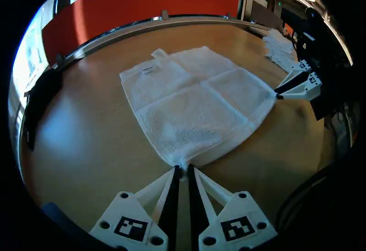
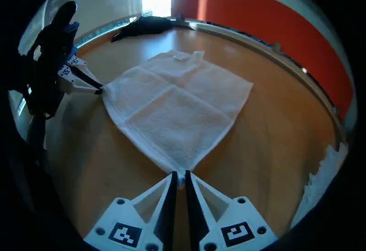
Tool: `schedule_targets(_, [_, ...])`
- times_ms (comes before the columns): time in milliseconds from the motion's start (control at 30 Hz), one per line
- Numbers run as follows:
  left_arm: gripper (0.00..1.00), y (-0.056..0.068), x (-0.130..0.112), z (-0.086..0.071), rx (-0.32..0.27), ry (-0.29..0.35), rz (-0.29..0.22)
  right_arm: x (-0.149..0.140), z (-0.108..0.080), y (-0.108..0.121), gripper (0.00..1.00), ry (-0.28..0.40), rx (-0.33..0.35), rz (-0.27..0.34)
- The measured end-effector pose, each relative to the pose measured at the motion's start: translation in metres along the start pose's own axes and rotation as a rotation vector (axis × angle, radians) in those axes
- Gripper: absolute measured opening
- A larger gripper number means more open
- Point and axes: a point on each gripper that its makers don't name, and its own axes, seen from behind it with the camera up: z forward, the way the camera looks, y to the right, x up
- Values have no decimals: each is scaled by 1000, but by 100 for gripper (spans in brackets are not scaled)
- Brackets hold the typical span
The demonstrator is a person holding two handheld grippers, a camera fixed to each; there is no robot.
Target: Fold towel
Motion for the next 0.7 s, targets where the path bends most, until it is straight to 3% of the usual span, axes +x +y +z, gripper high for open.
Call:
schedule_targets(467, [13,-1,5,2,-2,1,-1,3,-2,2,12,-13,11,13])
schedule_targets(700, [13,-2,14,-7,-3,13,-17,13,-9,2,12,7,12,7])
